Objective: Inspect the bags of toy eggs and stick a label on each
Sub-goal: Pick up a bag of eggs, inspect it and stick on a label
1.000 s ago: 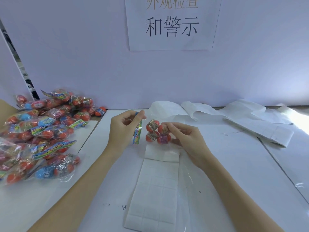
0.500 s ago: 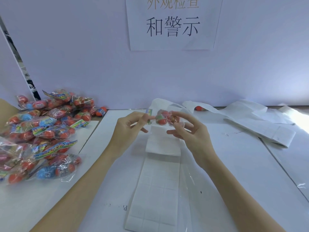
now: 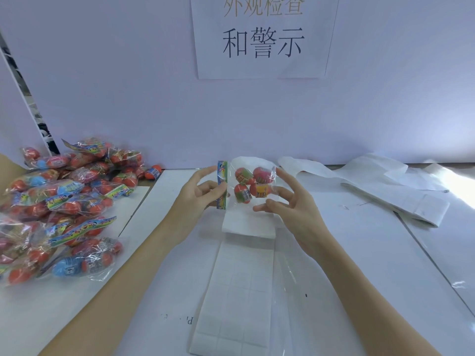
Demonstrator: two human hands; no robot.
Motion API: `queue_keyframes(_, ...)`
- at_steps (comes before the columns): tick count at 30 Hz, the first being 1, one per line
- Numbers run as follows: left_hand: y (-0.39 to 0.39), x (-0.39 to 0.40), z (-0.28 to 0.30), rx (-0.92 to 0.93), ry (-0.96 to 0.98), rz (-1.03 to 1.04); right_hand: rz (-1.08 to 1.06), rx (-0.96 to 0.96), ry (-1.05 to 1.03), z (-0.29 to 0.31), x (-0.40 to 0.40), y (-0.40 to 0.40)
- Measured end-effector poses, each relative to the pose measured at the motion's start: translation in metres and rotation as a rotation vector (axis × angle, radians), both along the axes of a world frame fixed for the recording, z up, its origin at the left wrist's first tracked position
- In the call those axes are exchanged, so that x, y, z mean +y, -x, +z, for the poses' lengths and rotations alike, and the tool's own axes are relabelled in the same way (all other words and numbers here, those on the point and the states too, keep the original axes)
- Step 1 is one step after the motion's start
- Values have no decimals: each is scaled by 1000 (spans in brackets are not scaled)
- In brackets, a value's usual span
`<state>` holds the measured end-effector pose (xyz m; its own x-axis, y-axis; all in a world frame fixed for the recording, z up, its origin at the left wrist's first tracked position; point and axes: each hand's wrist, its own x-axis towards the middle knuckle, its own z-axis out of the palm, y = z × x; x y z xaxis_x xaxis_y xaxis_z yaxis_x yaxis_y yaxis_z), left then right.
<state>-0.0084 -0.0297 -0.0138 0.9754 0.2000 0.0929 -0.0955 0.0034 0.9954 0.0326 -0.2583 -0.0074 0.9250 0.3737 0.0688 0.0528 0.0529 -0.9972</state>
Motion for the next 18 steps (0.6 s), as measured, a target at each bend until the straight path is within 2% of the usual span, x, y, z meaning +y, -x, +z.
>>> queue_keyframes(4, 3, -6, 1, -78, -244, 94, 74, -35, 9, 0, -1, -1)
queue_keyframes(6, 5, -10, 2, -124, -302, 101, 116, -9, -11, 2, 0, 1)
queue_keyframes(13, 8, -13, 8, -215, -271, 171, -145, -11, 61, -3, 4, 0)
queue_keyframes(18, 3, -20, 6, -113, -133, 209, -218, -54, -68, 0, 6, 2)
